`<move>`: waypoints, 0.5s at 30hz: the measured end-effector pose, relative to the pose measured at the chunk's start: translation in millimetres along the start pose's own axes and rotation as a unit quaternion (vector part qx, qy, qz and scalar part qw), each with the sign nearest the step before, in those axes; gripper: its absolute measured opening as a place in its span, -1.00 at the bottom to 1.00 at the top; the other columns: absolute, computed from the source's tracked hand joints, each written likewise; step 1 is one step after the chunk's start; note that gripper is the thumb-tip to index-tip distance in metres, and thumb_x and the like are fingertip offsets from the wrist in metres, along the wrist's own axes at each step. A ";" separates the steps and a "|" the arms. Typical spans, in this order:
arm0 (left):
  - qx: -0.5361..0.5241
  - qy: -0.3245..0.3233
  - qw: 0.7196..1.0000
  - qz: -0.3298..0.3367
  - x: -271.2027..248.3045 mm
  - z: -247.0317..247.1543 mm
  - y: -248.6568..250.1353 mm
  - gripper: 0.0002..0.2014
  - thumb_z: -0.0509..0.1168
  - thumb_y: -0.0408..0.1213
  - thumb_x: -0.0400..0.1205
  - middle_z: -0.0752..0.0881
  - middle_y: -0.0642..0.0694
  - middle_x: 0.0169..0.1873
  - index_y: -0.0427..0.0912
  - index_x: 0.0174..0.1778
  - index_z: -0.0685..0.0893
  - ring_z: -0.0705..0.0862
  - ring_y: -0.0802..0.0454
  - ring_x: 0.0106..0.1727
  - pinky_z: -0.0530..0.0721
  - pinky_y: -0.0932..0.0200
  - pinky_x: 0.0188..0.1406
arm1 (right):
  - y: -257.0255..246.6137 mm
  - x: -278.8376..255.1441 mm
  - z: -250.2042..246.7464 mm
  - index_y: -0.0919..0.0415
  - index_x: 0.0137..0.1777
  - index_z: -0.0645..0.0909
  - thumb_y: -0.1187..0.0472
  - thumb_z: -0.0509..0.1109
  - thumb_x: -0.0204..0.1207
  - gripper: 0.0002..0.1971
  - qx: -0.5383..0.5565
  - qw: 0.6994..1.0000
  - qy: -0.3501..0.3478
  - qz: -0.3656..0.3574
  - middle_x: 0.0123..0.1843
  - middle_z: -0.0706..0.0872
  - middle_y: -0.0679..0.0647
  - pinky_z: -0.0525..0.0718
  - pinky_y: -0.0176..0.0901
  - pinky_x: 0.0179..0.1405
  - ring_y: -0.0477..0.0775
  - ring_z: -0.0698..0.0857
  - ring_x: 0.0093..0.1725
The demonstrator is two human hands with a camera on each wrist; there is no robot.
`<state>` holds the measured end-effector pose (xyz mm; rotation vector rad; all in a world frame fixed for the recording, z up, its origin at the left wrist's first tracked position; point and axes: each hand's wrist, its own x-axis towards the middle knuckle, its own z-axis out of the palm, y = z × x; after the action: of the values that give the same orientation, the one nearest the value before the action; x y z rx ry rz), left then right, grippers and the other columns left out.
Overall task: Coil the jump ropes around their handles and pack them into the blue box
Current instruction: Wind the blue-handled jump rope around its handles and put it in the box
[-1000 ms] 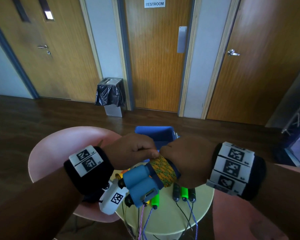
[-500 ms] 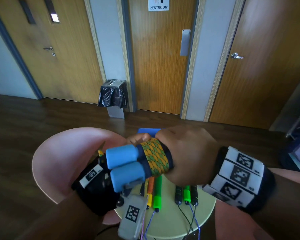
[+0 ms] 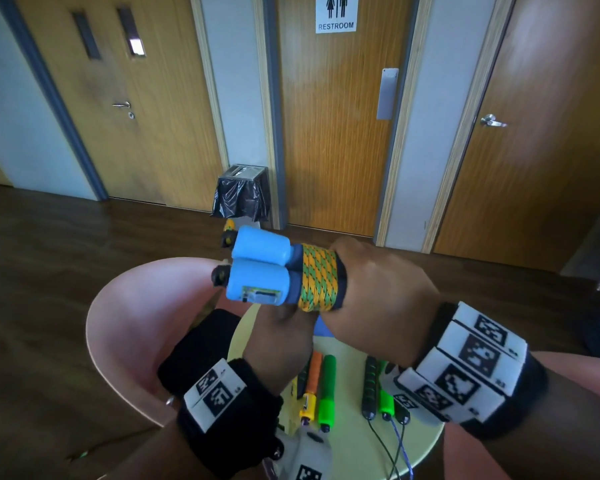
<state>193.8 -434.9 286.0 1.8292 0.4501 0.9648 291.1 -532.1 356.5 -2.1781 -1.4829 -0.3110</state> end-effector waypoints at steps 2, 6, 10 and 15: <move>-0.016 -0.017 0.999 -0.047 0.8 1.3 8.0 -0.49 0.15 -0.69 0.59 0.31 0.00 -0.72 -0.27 -0.69 0.37 0.38 0.18 -0.64 0.32 0.37 -0.58 | -1.8 1.4 3.5 0.04 0.03 0.55 -0.15 0.35 0.34 -0.65 0.023 1.000 -0.008 0.004 -0.31 0.46 -0.18 0.50 -0.22 -0.30 -0.10 0.46 -0.32; -0.050 0.021 0.999 0.007 2.9 1.3 3.0 -0.78 0.18 -0.54 0.52 0.68 -0.03 -0.49 -0.21 -0.37 0.63 0.60 0.26 -0.39 0.49 0.41 -0.39 | -1.0 4.1 8.9 0.06 0.08 0.53 -0.03 0.46 0.42 -0.68 0.064 0.998 -0.018 0.014 -0.20 0.52 -0.14 0.51 -0.22 -0.21 -0.06 0.52 -0.22; 0.013 0.005 0.998 0.054 2.7 0.1 -1.1 -0.72 0.14 -0.48 0.51 0.67 0.18 -0.40 0.02 -0.30 0.60 0.61 0.32 -0.31 0.52 0.45 -0.34 | 1.4 5.1 14.7 0.10 0.09 0.49 0.01 0.46 0.44 -0.68 0.063 0.997 -0.021 0.036 -0.11 0.56 -0.07 0.56 -0.12 -0.18 0.03 0.58 -0.12; -0.009 -0.047 0.997 -0.059 -4.9 4.5 1.3 -0.53 0.17 -0.42 0.71 0.38 0.09 -0.63 0.09 -0.51 0.50 0.27 0.19 -0.55 0.26 0.20 -0.48 | 14.0 9.3 25.9 0.14 0.07 0.41 0.08 0.52 0.38 -0.61 0.036 0.997 -0.026 0.056 -0.06 0.54 0.00 0.46 -0.12 -0.20 0.10 0.59 -0.04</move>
<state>194.2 -441.4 284.2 1.8033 0.4836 0.7969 305.4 -515.5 334.7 -2.2156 -1.3711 -0.1625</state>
